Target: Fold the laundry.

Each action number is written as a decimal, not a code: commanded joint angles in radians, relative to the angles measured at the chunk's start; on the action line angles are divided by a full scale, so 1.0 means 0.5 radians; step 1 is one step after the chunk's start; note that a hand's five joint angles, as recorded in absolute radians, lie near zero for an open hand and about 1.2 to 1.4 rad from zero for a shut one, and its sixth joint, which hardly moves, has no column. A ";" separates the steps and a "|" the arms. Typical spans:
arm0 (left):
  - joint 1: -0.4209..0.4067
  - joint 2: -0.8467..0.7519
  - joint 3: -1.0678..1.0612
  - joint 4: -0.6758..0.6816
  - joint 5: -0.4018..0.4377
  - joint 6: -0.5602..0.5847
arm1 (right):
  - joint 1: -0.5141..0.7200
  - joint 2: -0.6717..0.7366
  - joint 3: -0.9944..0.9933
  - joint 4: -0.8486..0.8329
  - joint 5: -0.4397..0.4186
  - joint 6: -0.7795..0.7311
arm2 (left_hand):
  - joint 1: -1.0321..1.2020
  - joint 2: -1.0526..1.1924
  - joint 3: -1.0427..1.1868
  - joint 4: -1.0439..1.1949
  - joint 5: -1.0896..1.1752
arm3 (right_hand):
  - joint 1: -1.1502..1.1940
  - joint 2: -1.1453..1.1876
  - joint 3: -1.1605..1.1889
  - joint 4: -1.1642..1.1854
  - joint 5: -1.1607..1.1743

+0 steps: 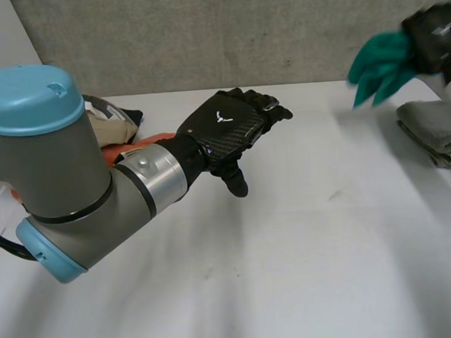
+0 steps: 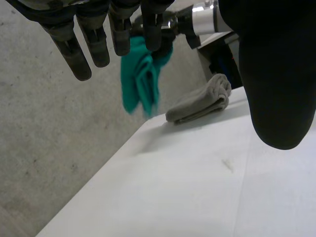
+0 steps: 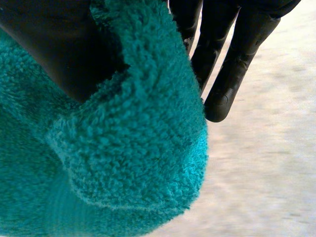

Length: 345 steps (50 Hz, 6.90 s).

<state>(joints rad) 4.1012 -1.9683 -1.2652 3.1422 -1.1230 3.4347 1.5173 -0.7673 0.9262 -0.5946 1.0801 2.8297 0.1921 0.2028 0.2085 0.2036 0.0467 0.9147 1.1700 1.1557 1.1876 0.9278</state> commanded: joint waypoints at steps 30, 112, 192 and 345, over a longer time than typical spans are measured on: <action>-0.075 0.007 -0.108 0.094 0.006 0.000 | -0.816 0.421 0.350 -0.621 -0.712 0.289 | 0.014 -0.008 -0.019 -0.009 -0.045 | 0.963 0.452 0.481 0.417 0.588; 0.677 -0.012 -0.111 1.042 -0.255 -0.104 | 0.313 -1.015 1.851 0.554 0.233 -0.539 | 2.408 2.387 2.375 2.385 2.350 | -1.480 -1.991 -1.962 -2.026 -1.856; 0.179 0.414 -0.415 0.278 -0.515 0.181 | 0.874 -1.567 1.225 1.474 0.714 -0.416 | 2.408 2.387 2.375 2.385 2.350 | 0.963 0.452 0.481 0.417 0.588; 0.287 -0.236 0.009 1.441 -0.543 0.208 | 0.530 -0.601 0.442 0.379 0.432 0.062 | 2.408 2.387 2.375 2.385 2.350 | 0.963 0.452 0.481 0.417 0.588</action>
<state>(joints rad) 4.2584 -2.1038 -1.0561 3.9150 -1.4298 3.5307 1.7842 -1.0587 0.9963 -0.4950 1.3353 2.8700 1.1160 1.1980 1.1887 1.2018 0.9831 1.0002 1.1777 1.1843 1.1883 0.9958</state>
